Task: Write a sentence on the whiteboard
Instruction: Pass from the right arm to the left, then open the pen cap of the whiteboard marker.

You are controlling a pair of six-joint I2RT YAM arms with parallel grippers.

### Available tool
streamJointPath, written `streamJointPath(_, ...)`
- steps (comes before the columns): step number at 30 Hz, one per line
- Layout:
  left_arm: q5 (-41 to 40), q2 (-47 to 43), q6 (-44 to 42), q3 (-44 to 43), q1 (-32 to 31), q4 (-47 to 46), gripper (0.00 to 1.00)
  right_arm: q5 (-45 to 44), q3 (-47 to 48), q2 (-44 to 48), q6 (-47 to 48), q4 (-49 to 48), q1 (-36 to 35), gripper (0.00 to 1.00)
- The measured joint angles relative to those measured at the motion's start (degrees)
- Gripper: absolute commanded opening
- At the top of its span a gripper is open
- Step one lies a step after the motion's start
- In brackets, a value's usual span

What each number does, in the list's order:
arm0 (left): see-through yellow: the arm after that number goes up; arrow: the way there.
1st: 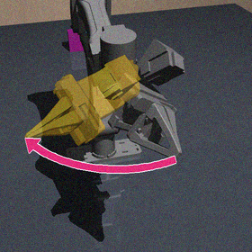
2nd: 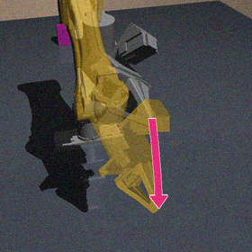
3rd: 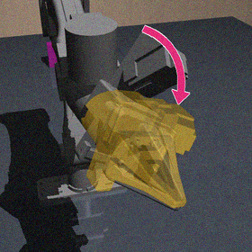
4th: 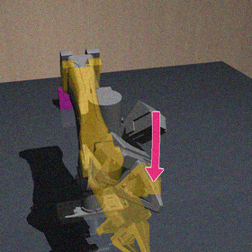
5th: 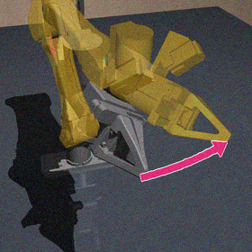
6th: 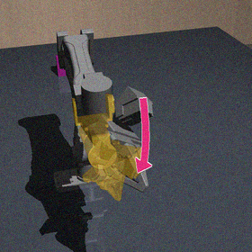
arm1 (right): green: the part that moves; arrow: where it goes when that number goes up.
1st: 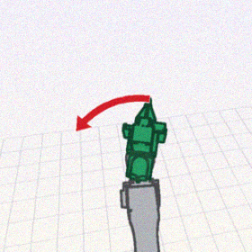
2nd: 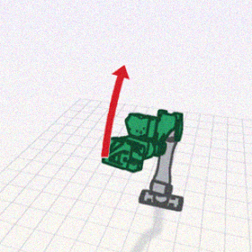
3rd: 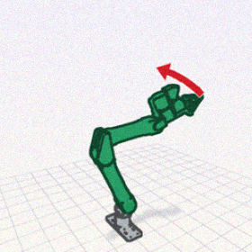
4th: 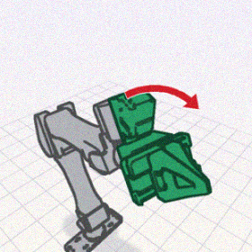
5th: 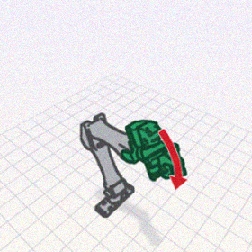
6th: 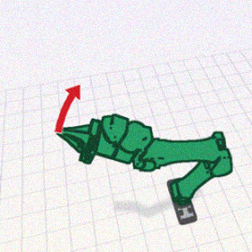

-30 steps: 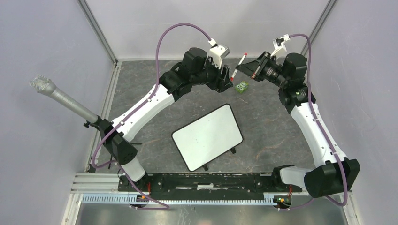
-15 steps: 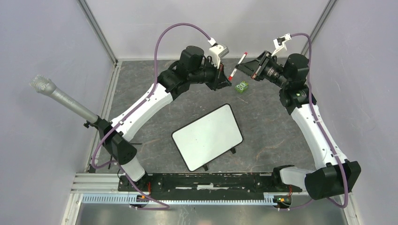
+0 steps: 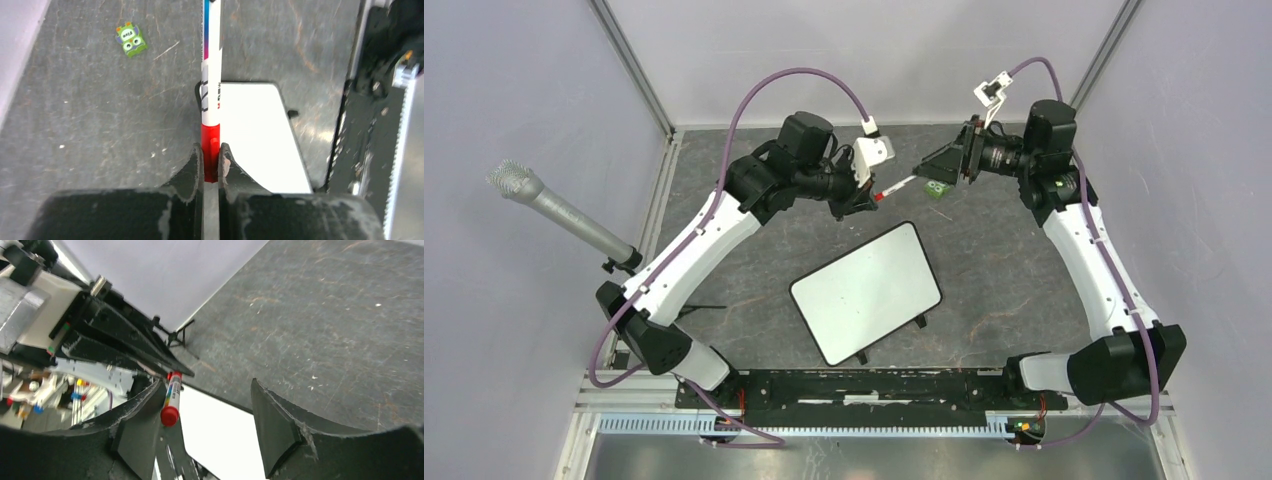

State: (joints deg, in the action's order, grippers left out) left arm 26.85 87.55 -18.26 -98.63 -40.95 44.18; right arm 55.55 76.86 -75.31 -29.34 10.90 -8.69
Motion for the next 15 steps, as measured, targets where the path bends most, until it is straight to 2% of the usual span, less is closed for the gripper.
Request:
streamJointPath(7, -5.4, -1.2, -14.4, 0.0, -3.1, 9.6, 0.02, 6.7, 0.1, -0.4, 7.0, 5.5, -1.5, 0.69)
streamJointPath(15, -9.2, -0.3, -17.6, -0.2, -4.7, 13.0, 0.02, 7.2, 0.2, -0.4, 14.3, 11.6, -5.2, 0.63)
